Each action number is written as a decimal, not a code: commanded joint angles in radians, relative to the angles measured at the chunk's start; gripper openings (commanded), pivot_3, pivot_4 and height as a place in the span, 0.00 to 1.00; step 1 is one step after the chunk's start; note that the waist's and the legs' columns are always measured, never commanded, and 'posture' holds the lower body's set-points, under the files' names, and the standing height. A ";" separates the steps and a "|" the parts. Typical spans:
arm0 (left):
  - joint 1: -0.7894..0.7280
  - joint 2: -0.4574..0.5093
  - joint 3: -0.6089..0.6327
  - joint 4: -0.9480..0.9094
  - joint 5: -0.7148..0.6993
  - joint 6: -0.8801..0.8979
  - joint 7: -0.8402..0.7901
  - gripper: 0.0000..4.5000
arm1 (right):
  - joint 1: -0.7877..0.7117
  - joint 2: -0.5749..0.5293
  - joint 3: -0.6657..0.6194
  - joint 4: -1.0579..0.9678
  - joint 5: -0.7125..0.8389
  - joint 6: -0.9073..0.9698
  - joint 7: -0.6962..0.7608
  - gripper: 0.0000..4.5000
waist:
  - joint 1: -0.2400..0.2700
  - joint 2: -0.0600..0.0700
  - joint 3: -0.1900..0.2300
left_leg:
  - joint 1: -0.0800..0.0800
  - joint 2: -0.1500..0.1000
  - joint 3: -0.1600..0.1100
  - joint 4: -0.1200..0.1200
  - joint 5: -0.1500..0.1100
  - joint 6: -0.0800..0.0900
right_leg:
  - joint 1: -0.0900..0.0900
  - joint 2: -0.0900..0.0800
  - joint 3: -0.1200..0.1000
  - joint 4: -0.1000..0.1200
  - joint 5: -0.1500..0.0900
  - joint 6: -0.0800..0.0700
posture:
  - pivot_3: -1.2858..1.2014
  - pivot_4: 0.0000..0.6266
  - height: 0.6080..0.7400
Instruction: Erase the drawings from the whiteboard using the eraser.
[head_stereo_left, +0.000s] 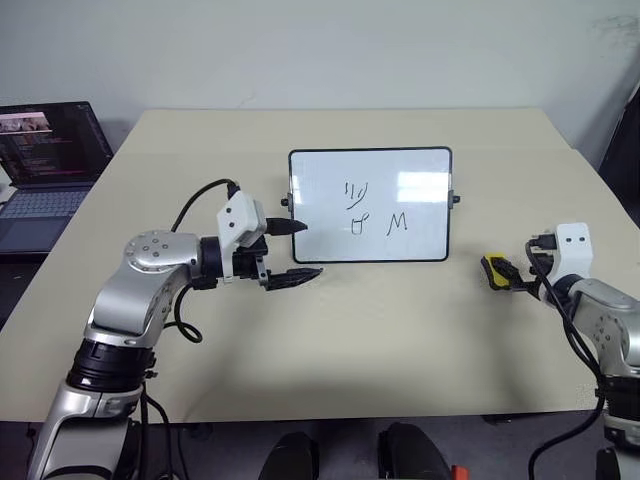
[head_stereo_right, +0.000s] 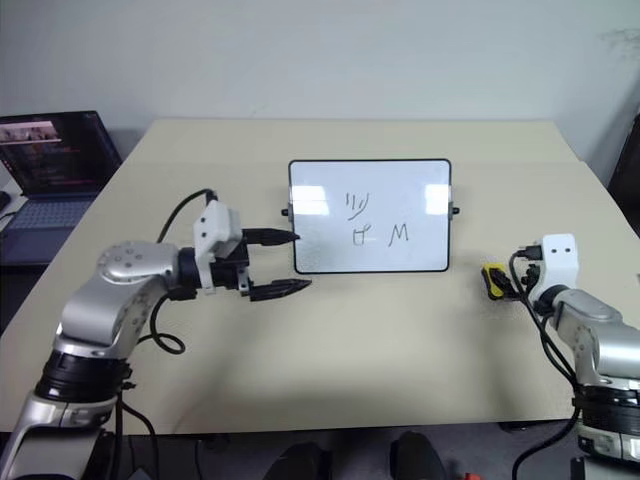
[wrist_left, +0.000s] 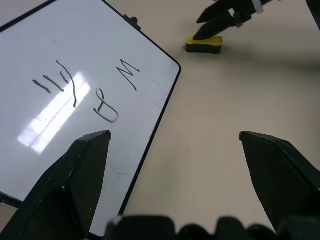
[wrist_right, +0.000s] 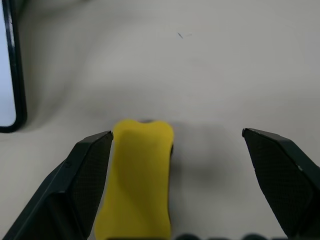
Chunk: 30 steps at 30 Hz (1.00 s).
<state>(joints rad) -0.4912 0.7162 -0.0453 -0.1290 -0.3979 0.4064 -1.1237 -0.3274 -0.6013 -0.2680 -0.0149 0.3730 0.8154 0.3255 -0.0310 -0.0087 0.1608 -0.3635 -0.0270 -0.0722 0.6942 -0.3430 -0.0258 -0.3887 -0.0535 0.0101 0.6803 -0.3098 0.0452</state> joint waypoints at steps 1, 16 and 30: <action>-0.013 0.007 0.021 -0.053 -0.043 0.008 -0.021 1.00 | -0.023 0.012 0.001 -0.002 -0.007 -0.011 0.000 1.00 | 0.001 0.000 0.000 | 0.000 0.000 0.000 0.000 0.000 0.000 | 0.000 0.000 0.000 0.000 0.000 0.000 | 0.52 0.24 1.00; -0.049 -0.012 -0.001 -0.066 -0.101 0.050 -0.044 1.00 | -0.049 0.044 -0.003 0.066 -0.045 -0.037 -0.014 0.92 | 0.000 0.000 0.000 | 0.000 0.000 0.000 0.000 0.000 0.000 | 0.000 0.000 0.000 0.000 0.000 0.000 | 0.52 0.24 1.00; -0.030 -0.013 0.086 -0.002 -0.081 0.083 0.094 1.00 | -0.039 0.051 -0.011 0.028 -0.039 -0.061 -0.018 0.30 | -0.001 0.000 0.000 | 0.000 0.000 0.000 0.000 0.000 0.000 | 0.000 0.000 0.000 0.000 0.000 0.000 | 0.52 0.24 1.00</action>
<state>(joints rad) -0.5196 0.7015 -0.0250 -0.1436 -0.4846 0.4859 -1.0827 -0.3639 -0.5460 -0.2523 0.0688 0.3326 0.7893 0.3040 -0.0319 -0.0087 0.1608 -0.3635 -0.0270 -0.0721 0.6942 -0.3430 -0.0258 -0.3890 -0.0535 0.0103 0.6805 -0.3098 0.0452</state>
